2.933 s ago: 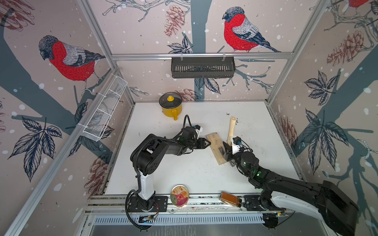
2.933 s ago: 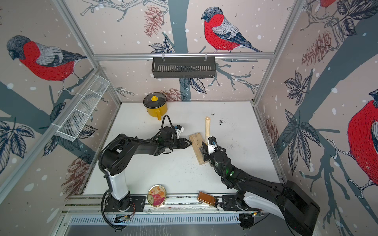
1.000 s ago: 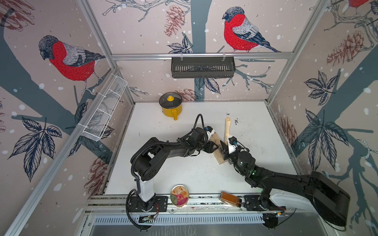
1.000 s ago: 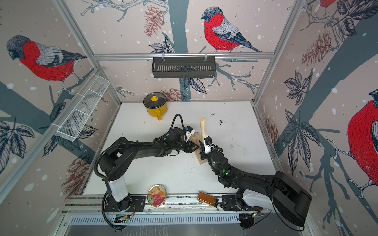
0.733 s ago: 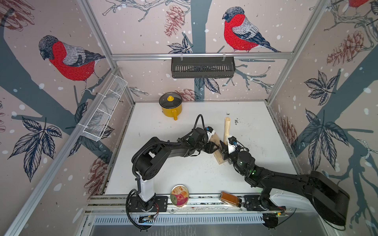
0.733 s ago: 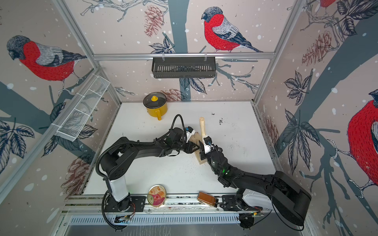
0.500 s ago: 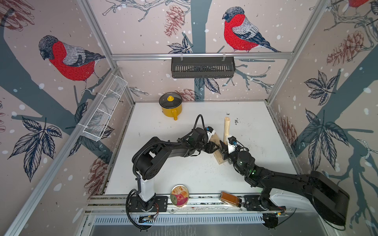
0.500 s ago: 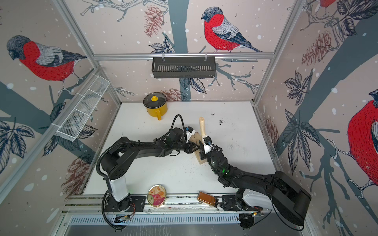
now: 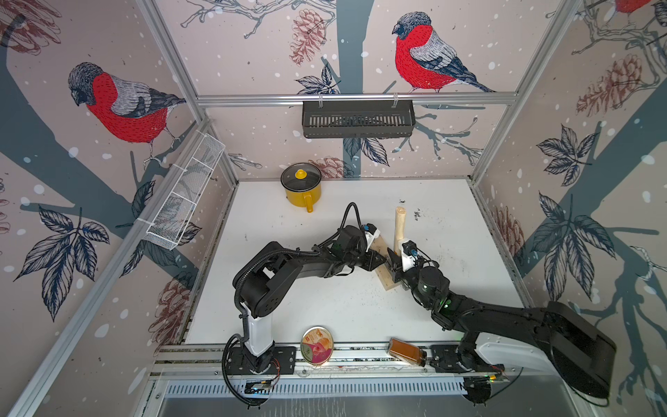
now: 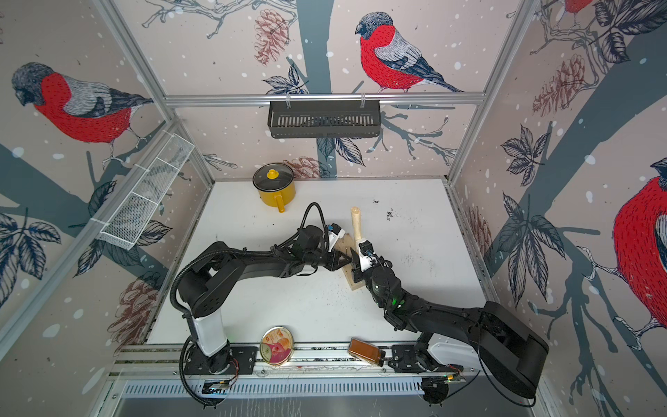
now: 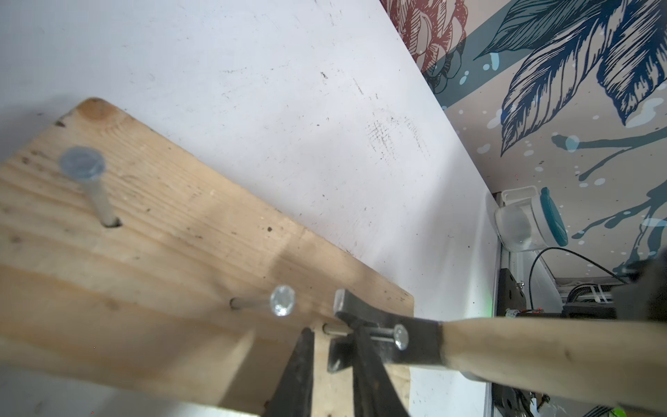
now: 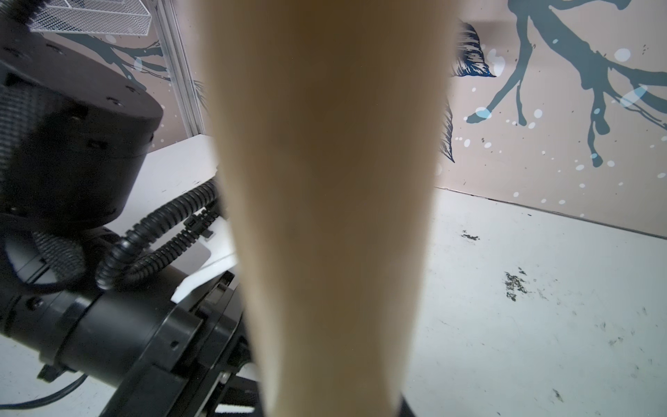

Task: Use a claw hammer to pull out a nail
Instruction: Remove the nail from the mounting plate.

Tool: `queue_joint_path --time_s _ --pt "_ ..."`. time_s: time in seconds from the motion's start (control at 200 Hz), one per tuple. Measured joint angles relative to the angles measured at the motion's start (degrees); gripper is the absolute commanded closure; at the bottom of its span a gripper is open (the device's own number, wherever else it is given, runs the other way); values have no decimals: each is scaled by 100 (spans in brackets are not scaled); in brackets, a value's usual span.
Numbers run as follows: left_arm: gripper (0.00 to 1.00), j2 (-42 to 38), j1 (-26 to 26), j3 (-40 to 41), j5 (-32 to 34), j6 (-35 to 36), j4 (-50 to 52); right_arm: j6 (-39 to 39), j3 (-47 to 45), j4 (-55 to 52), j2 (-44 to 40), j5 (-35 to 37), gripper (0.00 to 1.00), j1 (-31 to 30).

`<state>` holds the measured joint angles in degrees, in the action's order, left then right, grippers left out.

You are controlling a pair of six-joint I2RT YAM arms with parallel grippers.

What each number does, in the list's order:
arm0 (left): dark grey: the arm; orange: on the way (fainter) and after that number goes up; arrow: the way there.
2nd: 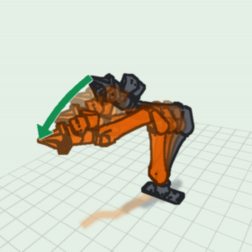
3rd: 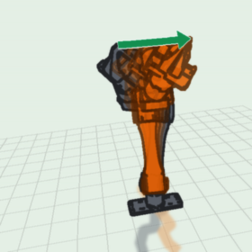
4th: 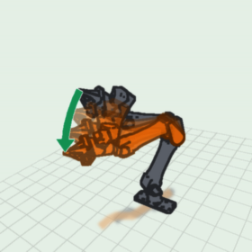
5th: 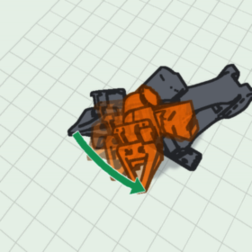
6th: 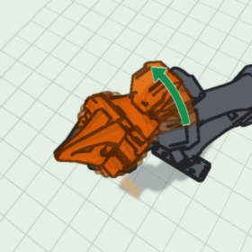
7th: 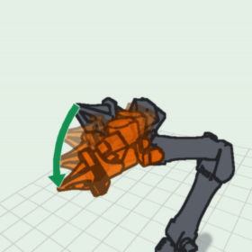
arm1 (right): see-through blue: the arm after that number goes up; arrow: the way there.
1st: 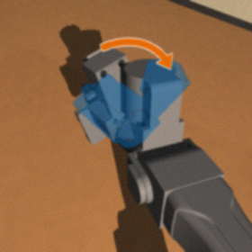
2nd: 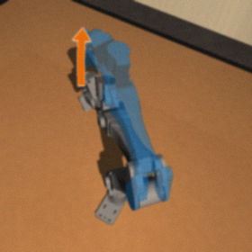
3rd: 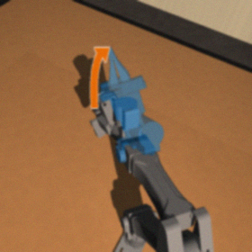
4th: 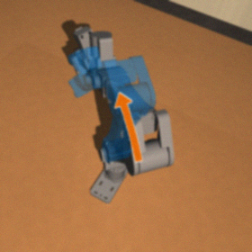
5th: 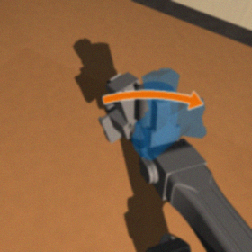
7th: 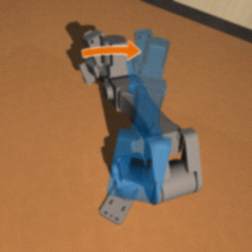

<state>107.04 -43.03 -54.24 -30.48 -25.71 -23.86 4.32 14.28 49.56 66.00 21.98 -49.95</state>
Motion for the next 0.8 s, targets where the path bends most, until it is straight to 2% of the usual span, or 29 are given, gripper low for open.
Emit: queue_joint_path --time_s 0.15,0.41,0.525,0.8 --pt "93 0 50 33 -142 -168 -94 4 59 -87 2 9 84 2" --pt "100 -2 57 39 -140 -240 -125 2 142 -229 2 15 81 4" --pt "100 -2 57 42 -140 -243 -125 4 197 -330 2 24 71 4" --pt "100 -11 57 44 -122 -243 -122 9 332 -232 -37 26 57 0"
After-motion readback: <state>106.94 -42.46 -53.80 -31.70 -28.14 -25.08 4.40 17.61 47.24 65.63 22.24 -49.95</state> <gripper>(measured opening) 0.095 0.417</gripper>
